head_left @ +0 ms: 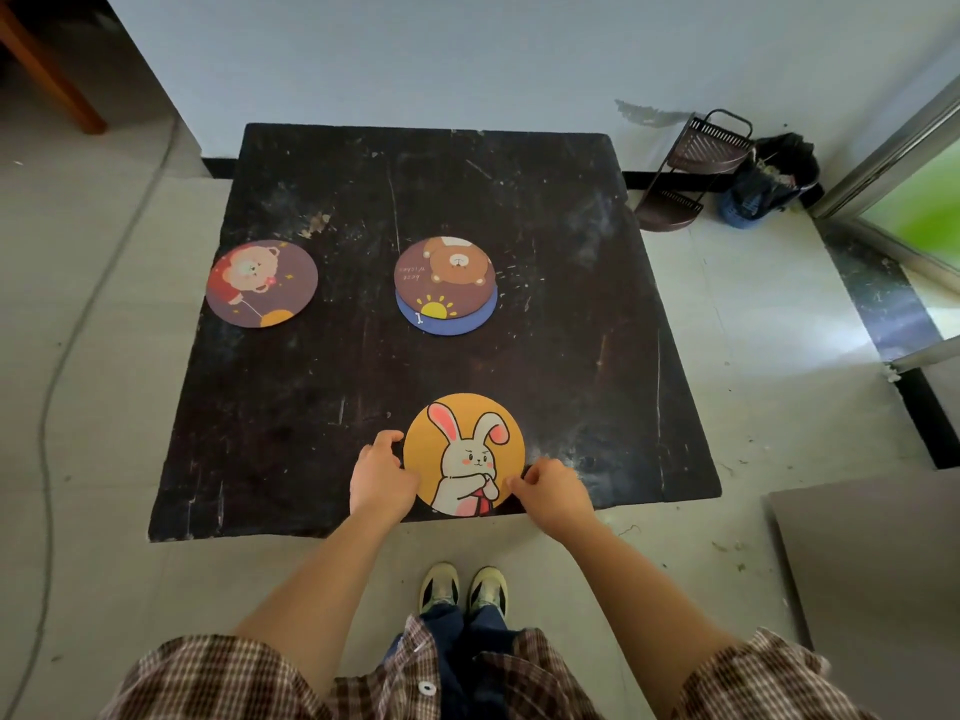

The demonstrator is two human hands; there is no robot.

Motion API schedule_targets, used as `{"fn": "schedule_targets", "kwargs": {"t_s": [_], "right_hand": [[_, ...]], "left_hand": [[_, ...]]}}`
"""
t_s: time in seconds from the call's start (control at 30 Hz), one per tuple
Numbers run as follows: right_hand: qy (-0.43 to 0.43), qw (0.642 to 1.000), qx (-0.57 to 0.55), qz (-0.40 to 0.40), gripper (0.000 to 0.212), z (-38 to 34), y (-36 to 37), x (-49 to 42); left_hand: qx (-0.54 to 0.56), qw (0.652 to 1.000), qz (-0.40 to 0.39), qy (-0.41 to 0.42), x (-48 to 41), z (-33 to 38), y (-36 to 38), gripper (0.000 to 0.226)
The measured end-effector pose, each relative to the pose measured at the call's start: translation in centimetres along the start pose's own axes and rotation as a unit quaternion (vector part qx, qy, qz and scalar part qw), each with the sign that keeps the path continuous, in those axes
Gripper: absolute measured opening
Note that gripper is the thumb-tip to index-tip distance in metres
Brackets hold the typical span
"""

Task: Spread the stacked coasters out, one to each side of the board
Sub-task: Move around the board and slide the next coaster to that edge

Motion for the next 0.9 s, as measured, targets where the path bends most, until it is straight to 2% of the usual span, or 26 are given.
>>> {"fn": "schedule_targets", "kwargs": {"t_s": [0.2, 0.33, 0.6, 0.9], "right_hand": [[-0.015, 0.999, -0.006, 0.043, 0.023, -0.7, -4.0, 0.8], [-0.006, 0.997, -0.024, 0.067, 0.020, 0.7, -6.4, 0.7], [-0.013, 0.993, -0.046, 0.104, 0.028, 5.5, -12.3, -0.9], [-0.066, 0.993, -0.027, 0.099, 0.043, 11.7, -20.9, -6.2]], "left_hand": [[-0.055, 0.996, -0.052, 0.044, -0.8, 4.2, 0.8, 0.060], [-0.043, 0.991, -0.083, 0.091, -1.3, 7.2, 2.7, 0.052], [-0.055, 0.980, -0.146, 0.122, -1.9, 13.8, 8.3, 0.056], [-0.039, 0.987, -0.105, 0.114, -0.7, 23.8, 17.0, 0.055]]}}
Point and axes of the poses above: each hand's wrist, its own x-axis away from the middle knuckle, its own y-axis out of the palm, z = x × y, the point moved 9 cm from there along -x, towards the middle knuckle, and after that the axes turned 14 degrees about y, right-handed, at the moved point
